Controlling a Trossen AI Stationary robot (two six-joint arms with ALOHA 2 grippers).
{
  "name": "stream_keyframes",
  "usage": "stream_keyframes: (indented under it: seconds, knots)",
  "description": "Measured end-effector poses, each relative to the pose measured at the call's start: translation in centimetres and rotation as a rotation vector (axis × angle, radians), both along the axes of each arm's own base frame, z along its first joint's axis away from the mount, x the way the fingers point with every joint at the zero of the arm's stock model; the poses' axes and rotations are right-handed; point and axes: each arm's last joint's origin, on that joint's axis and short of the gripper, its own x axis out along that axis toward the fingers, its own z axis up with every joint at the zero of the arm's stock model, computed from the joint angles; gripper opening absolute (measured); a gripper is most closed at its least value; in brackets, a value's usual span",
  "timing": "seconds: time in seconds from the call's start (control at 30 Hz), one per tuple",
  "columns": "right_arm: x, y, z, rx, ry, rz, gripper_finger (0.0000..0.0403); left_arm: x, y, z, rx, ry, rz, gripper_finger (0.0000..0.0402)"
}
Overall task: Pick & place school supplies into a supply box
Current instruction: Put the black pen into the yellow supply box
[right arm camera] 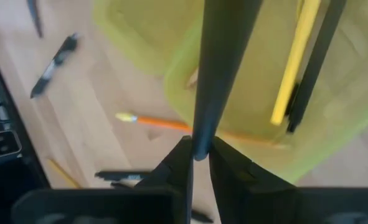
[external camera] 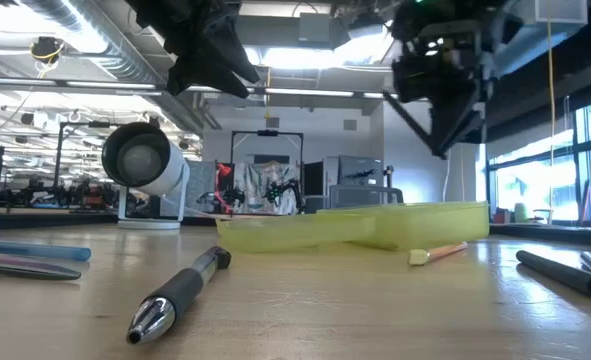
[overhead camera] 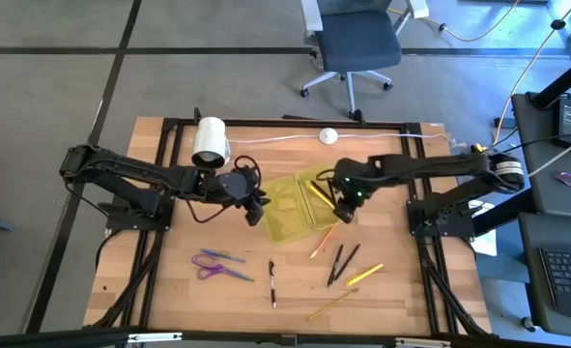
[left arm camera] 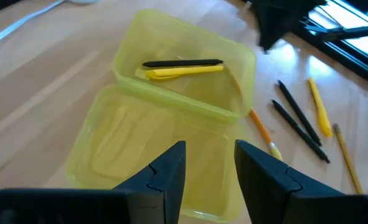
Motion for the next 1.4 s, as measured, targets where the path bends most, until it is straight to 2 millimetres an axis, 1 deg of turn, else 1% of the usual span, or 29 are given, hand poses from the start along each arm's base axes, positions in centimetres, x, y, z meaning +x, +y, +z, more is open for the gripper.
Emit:
stream_keyframes:
  seconds: [0.1,0.23,0.3,0.4,0.6,0.87,1.4]
  knots:
    - [1.7,-0.9,0.0,-0.009,0.057,0.015,0.0047,0.0,-0.1,0.0,0.02,0.01,-0.043,0.013]
    - [3.5,-2.2,-0.8,0.004,0.247,0.041,0.0047,0.0,-0.2,0.0,0.015,0.016,-0.081,0.013]
    - [4.0,-2.9,-1.5,0.022,0.363,0.058,0.0047,0.0,-0.2,-0.1,-0.001,0.019,-0.102,0.013]
    - [5.0,-3.6,-2.8,0.04,0.463,0.097,0.0047,0.0,-0.3,-0.1,-0.019,0.023,-0.125,0.013]
    - [6.6,-4.5,-5.4,0.061,0.541,0.133,0.0047,0.0,-0.3,-0.1,-0.017,0.024,-0.13,0.013]
    - [7.1,-4.6,-7.0,0.085,0.615,0.133,0.0047,0.0,-0.3,-0.1,-0.001,0.027,-0.142,0.013]
    - [7.1,-4.6,-7.0,0.084,0.612,0.132,0.0047,0.0,-0.3,-0.1,0.003,0.027,-0.14,0.013]
